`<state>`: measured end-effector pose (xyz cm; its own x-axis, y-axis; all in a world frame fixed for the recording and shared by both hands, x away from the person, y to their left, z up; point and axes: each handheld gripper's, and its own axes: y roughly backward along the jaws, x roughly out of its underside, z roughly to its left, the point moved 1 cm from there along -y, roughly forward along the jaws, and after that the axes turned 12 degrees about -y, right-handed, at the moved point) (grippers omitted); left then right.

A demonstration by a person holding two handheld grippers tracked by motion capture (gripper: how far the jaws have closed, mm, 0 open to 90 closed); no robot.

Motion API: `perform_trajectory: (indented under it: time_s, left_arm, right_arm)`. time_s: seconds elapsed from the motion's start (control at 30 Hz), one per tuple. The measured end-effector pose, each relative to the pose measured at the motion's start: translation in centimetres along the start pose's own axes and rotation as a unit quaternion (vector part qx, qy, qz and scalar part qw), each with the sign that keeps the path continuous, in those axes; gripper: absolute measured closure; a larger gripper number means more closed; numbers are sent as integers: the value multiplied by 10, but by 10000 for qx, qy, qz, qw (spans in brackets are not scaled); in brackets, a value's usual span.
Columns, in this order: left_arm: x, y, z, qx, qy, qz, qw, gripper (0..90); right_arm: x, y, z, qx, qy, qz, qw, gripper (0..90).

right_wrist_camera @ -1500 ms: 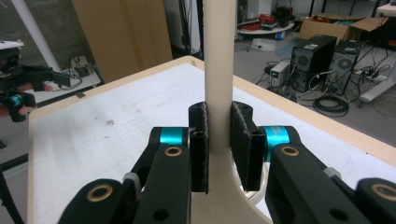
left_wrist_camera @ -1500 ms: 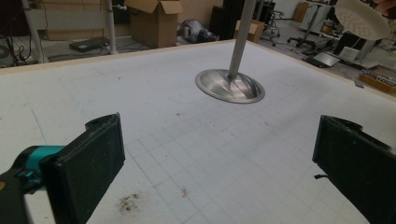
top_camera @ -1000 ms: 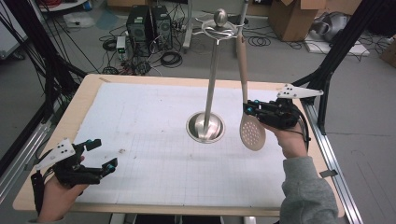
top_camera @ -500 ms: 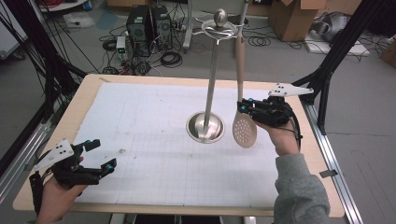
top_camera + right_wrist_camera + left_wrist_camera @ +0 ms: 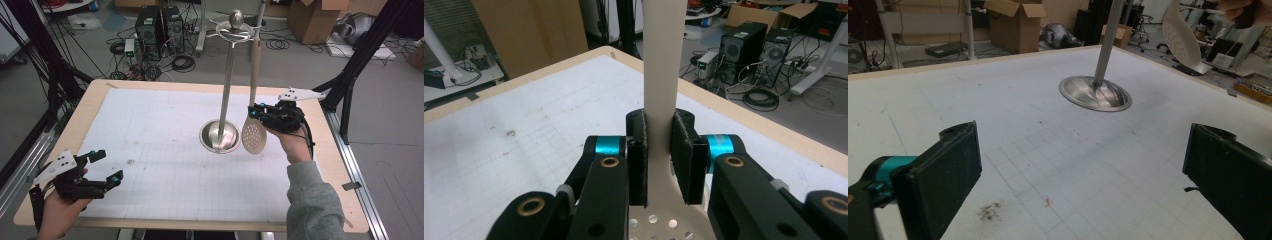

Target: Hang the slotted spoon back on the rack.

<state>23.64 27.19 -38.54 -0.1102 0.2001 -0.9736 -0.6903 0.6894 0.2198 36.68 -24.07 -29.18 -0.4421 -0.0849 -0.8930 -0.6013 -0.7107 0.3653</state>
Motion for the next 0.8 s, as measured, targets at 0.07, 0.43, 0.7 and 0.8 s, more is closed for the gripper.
perform_trajectory:
  time_s: [0.07, 0.43, 0.7, 0.8]
  left_arm:
    - [0, 0, 0, 4, 1, 3, 10000, 27]
    - [0, 2, 0, 10, 20, 4, 10000, 26]
    - [0, 3, 0, -6, 12, 3, 10000, 27]
    - [0, 4, 0, -15, 14, -4, 10000, 27]
  right_arm:
    - [0, -2, 0, 19, -3, -11, 10000, 783]
    - [-1, -13, 2, 185, 54, -81, 9998, 782]
    - [-1, -16, 2, 287, 77, -157, 9994, 772]
    - [1, -16, 2, 292, 39, -206, 9994, 748]
